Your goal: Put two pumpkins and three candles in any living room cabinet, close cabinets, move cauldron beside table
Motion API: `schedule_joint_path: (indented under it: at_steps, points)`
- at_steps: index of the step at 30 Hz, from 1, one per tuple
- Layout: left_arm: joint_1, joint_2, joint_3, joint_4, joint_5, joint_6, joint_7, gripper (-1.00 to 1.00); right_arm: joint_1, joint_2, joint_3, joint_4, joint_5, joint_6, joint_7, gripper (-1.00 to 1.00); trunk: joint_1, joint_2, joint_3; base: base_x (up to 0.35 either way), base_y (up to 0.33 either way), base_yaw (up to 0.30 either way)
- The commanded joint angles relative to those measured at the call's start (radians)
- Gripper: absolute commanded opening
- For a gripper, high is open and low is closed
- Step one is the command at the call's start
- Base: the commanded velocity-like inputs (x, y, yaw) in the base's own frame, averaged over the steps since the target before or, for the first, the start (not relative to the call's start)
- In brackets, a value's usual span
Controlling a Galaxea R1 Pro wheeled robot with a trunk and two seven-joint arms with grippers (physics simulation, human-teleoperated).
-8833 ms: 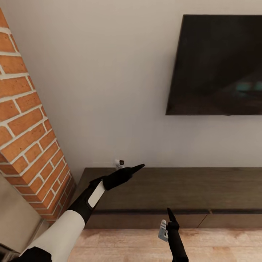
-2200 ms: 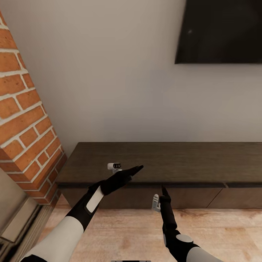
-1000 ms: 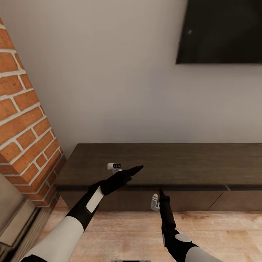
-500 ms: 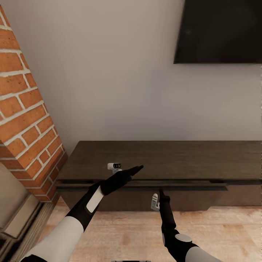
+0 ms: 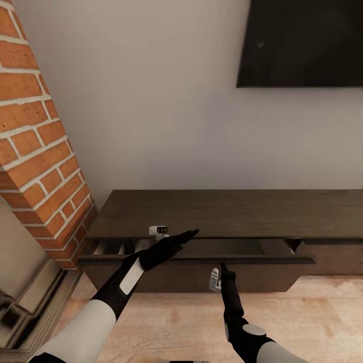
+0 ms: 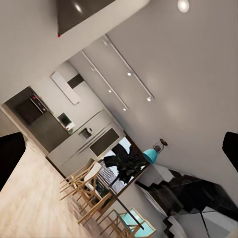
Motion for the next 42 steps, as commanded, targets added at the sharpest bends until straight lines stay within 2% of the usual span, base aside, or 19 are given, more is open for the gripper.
schedule_joint_path:
  at_steps: [1,42]
  points:
    - [-0.001,0.001,-0.004,0.001,0.009,0.011,-0.001,1.00,0.000,0.000,0.000,0.002,0.005,0.006,0.002,-1.00,0.000,0.000,-0.001,-0.155,0.000,0.000]
    - [-0.001,0.001,-0.002,-0.002,0.009,0.011,-0.001,1.00,0.000,0.000,0.000,0.001,0.005,0.004,0.004,-1.00,0.000,0.000,-0.001,-0.188,0.006,0.000]
